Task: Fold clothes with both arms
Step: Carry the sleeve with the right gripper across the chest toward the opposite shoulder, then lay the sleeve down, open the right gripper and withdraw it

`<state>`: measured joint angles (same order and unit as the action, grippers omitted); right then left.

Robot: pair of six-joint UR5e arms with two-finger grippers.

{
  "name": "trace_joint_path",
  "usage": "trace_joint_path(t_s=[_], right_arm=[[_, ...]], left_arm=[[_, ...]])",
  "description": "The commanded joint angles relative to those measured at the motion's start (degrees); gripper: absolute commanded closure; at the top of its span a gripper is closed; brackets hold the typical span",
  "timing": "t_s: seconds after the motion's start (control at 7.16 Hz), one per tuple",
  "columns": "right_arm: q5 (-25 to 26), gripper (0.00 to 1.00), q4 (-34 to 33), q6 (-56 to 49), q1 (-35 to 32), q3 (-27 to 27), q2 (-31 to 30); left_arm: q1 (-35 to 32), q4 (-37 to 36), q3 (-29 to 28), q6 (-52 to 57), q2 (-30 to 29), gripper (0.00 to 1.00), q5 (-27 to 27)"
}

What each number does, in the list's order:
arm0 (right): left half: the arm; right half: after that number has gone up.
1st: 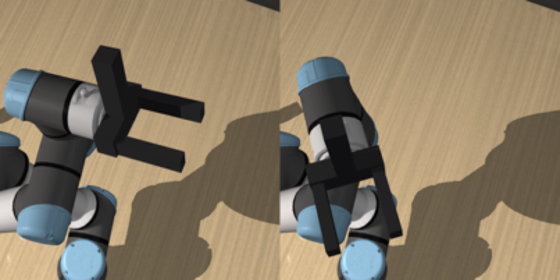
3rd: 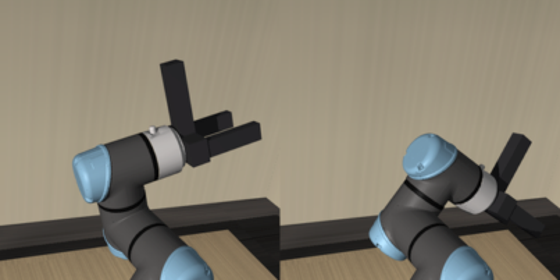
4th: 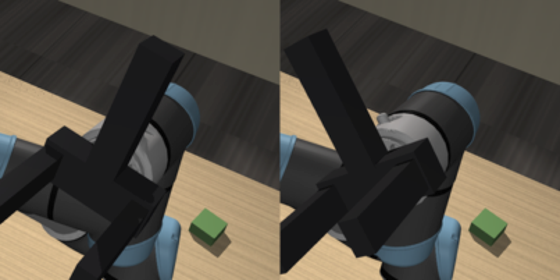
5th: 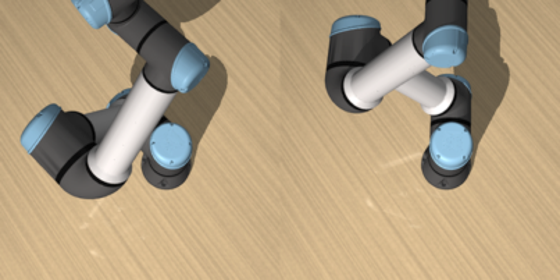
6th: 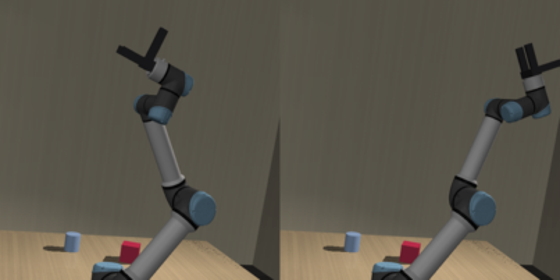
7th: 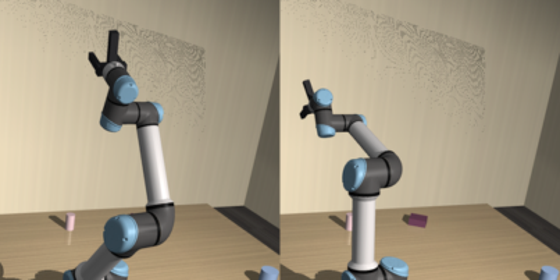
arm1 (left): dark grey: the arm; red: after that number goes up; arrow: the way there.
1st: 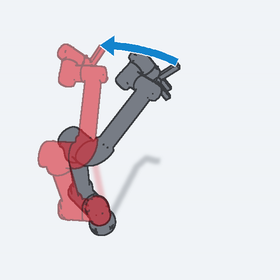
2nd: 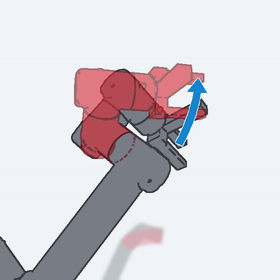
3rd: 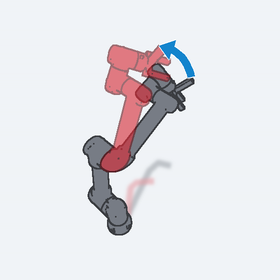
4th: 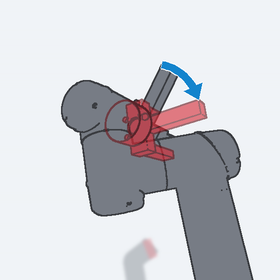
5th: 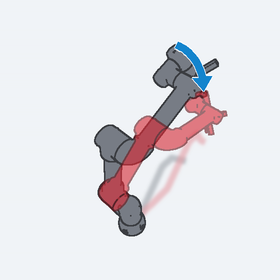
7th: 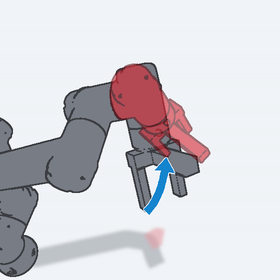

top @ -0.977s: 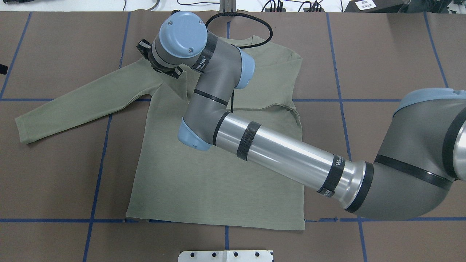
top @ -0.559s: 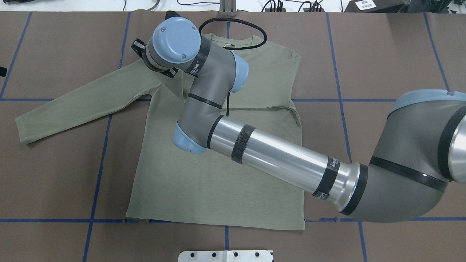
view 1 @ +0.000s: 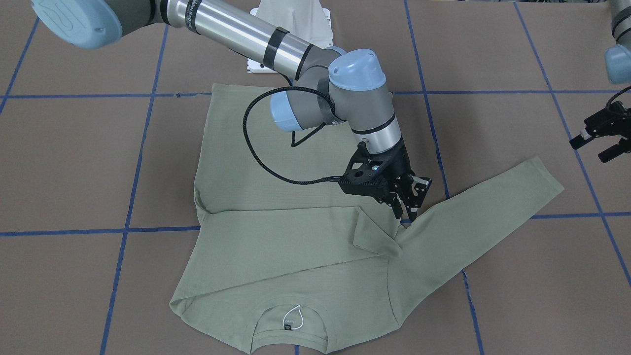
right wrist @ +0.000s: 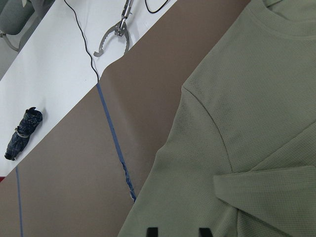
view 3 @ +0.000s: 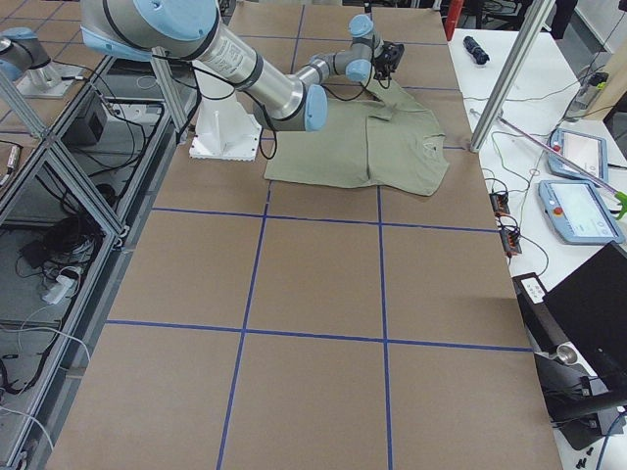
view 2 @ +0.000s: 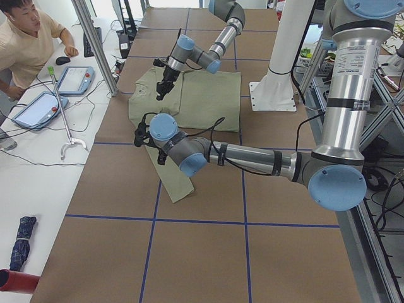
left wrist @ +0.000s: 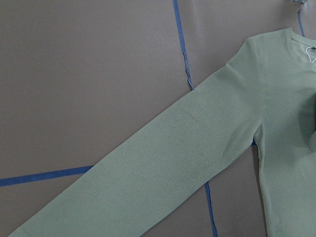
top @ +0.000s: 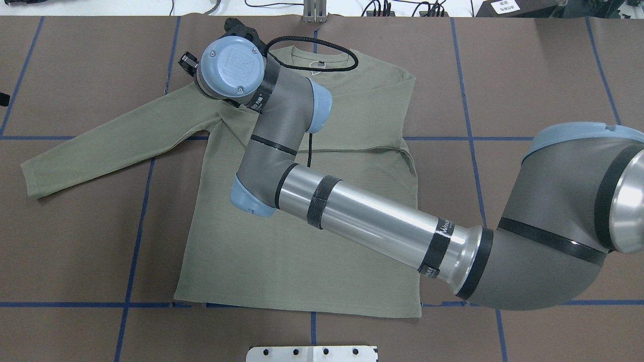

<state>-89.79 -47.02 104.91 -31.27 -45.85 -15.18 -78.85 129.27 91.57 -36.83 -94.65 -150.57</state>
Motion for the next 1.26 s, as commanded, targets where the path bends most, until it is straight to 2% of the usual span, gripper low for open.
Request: trace_joint_path(t_s=[0.0, 0.14, 0.28, 0.42, 0.56, 0.7, 0.84, 1.12], right_arm=[[0.8, 0.0, 0.2, 1.2, 0.2, -0.8, 1.0], [0.4, 0.0, -0.2, 2.2, -1.0, -5.1, -1.6], [-1.5, 0.0, -0.3, 2.1, -3.2, -13.7, -9.4], [-7.3, 0.0, -0.9, 1.5, -7.1, -19.1, -16.0], [-12.5, 0.0, -1.3, 0.6, -10.6, -19.9, -18.1], [-15.2, 0.0, -1.3, 0.3, -12.4, -23.5, -22.6], [-15.3, 0.0, -1.1, -1.0, -13.2, -28.2, -27.3], [-15.9, 0.0, -1.0, -2.6, -13.6, -29.4, -29.7]], left_arm=[[0.2, 0.2, -1.6, 0.4, -0.3, 0.0, 0.1], [1.2, 0.3, -2.9, 0.6, -0.9, 0.0, 0.6], [1.6, 0.2, -4.2, 0.6, -1.1, 0.0, 2.4], [2.5, 0.2, -6.7, 0.1, -2.5, 0.0, 7.2], [3.2, 0.3, -9.8, 0.1, -3.3, 0.0, 8.9], [3.3, 0.3, -12.0, 0.1, -3.7, 0.0, 9.6], [3.5, 0.3, -15.4, -0.9, -5.4, 0.0, 9.6], [7.4, 2.7, -18.4, -1.0, -5.0, 0.01, 11.3]])
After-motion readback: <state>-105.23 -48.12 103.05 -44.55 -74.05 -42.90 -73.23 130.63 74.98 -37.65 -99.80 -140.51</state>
